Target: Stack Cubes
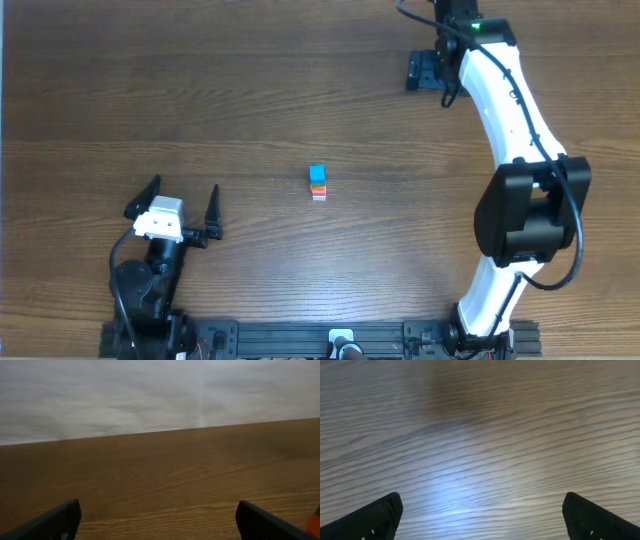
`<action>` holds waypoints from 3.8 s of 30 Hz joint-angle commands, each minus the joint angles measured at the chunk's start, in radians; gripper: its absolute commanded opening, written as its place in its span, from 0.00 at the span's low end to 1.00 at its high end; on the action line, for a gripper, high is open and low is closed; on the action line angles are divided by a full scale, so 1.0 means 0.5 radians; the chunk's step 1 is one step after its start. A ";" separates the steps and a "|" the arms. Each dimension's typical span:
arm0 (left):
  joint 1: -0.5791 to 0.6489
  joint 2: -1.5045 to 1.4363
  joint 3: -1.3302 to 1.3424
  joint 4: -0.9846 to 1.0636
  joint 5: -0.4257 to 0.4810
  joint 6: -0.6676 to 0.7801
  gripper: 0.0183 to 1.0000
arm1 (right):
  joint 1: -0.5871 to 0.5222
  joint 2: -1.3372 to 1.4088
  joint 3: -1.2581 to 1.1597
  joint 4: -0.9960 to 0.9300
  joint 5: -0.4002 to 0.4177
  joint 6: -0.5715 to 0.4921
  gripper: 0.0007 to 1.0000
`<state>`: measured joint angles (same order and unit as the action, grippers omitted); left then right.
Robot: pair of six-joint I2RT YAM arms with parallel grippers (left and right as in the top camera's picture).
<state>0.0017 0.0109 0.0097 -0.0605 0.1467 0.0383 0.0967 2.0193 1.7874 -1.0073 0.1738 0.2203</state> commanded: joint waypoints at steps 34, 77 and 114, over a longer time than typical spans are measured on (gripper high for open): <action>0.010 -0.008 -0.008 -0.007 0.019 0.027 1.00 | -0.157 -2.828 -2.441 1.227 -0.266 -0.143 0.99; 0.010 -0.008 -0.008 -0.007 0.019 0.027 1.00 | -0.301 -4.028 -3.565 1.876 -0.488 -0.451 0.99; 0.010 -0.008 -0.008 -0.007 0.019 0.028 1.00 | -0.301 -4.028 -3.565 1.873 -0.465 -0.451 0.99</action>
<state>0.0017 0.0101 0.0097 -0.0605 0.1467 0.0383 -0.0456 0.0158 0.0124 -0.0704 -0.0544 -0.0006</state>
